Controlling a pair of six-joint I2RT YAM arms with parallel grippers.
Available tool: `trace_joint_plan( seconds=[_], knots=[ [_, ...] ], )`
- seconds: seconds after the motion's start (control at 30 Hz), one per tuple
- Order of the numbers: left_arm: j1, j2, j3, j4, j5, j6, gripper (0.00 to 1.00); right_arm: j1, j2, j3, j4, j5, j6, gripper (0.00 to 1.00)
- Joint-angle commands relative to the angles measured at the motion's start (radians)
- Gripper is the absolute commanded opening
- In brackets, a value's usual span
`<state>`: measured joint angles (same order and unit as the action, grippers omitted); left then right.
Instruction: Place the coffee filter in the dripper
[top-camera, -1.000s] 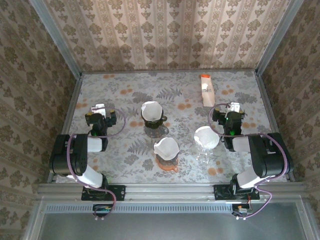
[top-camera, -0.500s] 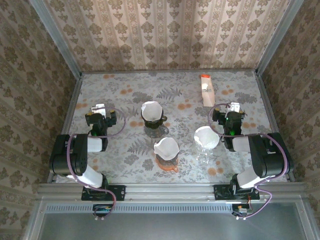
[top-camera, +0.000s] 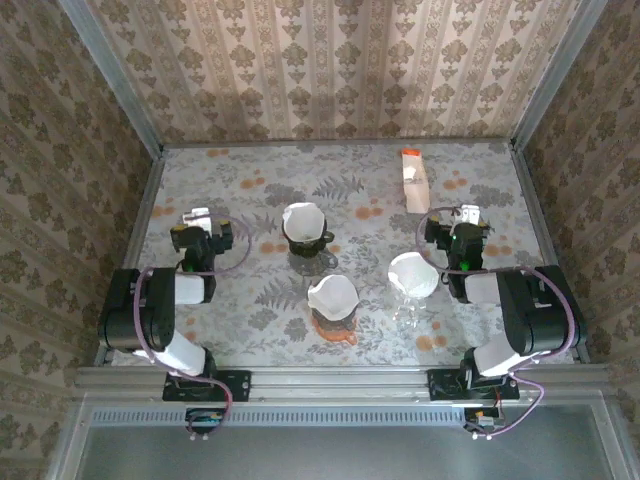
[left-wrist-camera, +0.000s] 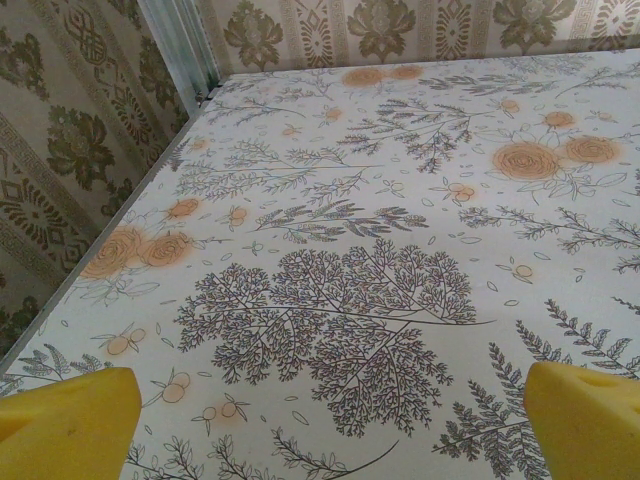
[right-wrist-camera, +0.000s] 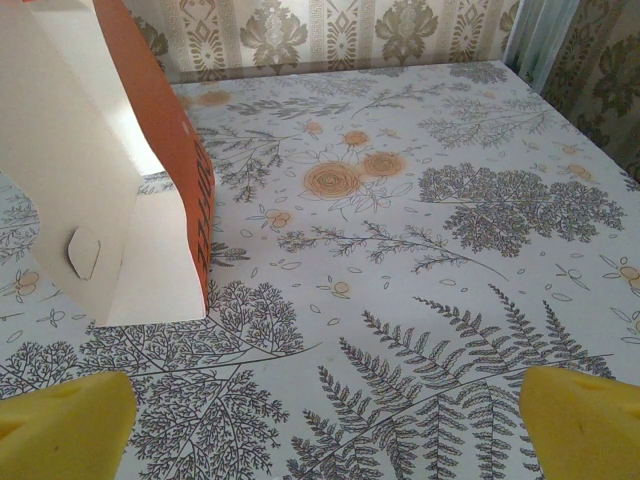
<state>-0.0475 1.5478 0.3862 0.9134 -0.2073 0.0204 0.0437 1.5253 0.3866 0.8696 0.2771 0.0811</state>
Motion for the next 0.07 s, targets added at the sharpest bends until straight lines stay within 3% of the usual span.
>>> trace_joint_plan(
  seconds=[0.0,0.03],
  knots=[
    [-0.008,0.003,-0.007,0.025,-0.006,0.018,1.00,0.005,0.004,-0.005,0.034,0.014,-0.001,1.00],
    [-0.009,0.002,-0.007,0.025,-0.006,0.018,1.00,0.005,0.004,-0.005,0.034,0.014,-0.001,1.00]
  ],
)
